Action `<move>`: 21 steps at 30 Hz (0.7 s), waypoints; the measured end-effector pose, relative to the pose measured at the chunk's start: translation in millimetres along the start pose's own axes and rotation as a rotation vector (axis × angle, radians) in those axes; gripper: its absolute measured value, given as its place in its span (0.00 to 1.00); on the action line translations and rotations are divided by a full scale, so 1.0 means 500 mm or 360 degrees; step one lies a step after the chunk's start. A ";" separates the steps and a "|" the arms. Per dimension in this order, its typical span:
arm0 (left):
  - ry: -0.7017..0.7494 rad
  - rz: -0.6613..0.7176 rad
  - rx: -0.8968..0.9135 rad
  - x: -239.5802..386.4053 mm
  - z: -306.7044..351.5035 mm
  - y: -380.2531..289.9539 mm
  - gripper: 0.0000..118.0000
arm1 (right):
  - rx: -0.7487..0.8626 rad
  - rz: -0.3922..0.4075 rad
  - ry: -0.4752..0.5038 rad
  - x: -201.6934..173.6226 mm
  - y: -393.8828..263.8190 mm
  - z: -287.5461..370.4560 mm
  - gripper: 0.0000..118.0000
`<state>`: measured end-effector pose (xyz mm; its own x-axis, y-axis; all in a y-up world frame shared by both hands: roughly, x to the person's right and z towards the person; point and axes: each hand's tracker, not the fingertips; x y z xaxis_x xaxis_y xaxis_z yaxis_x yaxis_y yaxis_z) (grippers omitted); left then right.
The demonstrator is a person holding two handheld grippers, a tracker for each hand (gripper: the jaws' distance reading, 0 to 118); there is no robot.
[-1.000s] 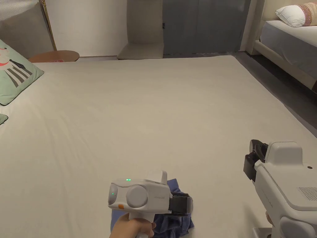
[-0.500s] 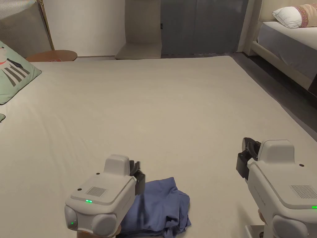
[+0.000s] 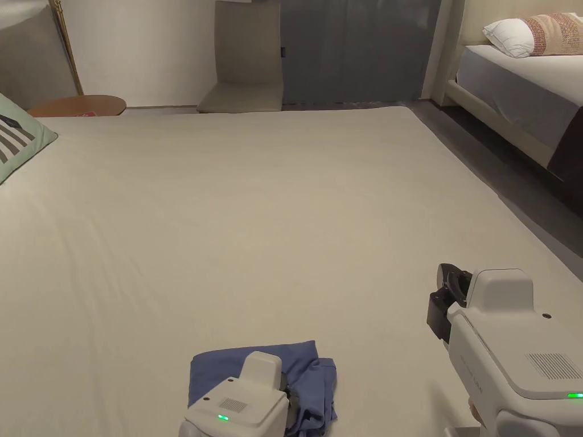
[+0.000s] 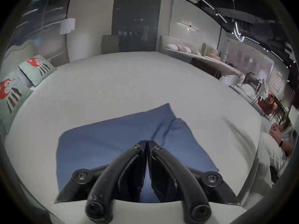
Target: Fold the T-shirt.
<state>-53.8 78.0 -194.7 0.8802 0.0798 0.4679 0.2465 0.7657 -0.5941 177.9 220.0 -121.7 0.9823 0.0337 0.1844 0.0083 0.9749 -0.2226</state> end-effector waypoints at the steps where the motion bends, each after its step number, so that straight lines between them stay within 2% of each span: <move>1: 0.0004 -0.0029 0.0004 0.011 -0.004 0.001 0.00 | 0.0000 0.0000 -0.0005 0.004 0.002 0.004 0.01; 5: -0.0095 0.0033 0.0002 0.044 -0.017 0.014 0.00 | -0.0003 0.0007 -0.0027 0.019 0.000 0.008 0.01; 10: -0.0091 -0.0097 0.0036 0.079 -0.014 0.004 0.00 | 0.0002 0.0003 -0.0034 0.021 0.001 0.016 0.01; 13: -0.0150 0.0010 0.0189 0.049 0.024 0.022 0.00 | 0.0028 0.0007 -0.0010 0.016 0.008 0.025 0.01; 21: 0.0042 0.0083 0.0616 -0.072 0.173 0.138 0.00 | 0.0139 0.0013 0.0047 -0.023 0.029 0.032 0.01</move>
<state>-103.4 183.2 -196.0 0.8989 0.1123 0.4236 0.0343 0.9456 -0.3235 163.6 237.4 -111.6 0.9874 0.0367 0.1541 -0.0150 0.9901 -0.1395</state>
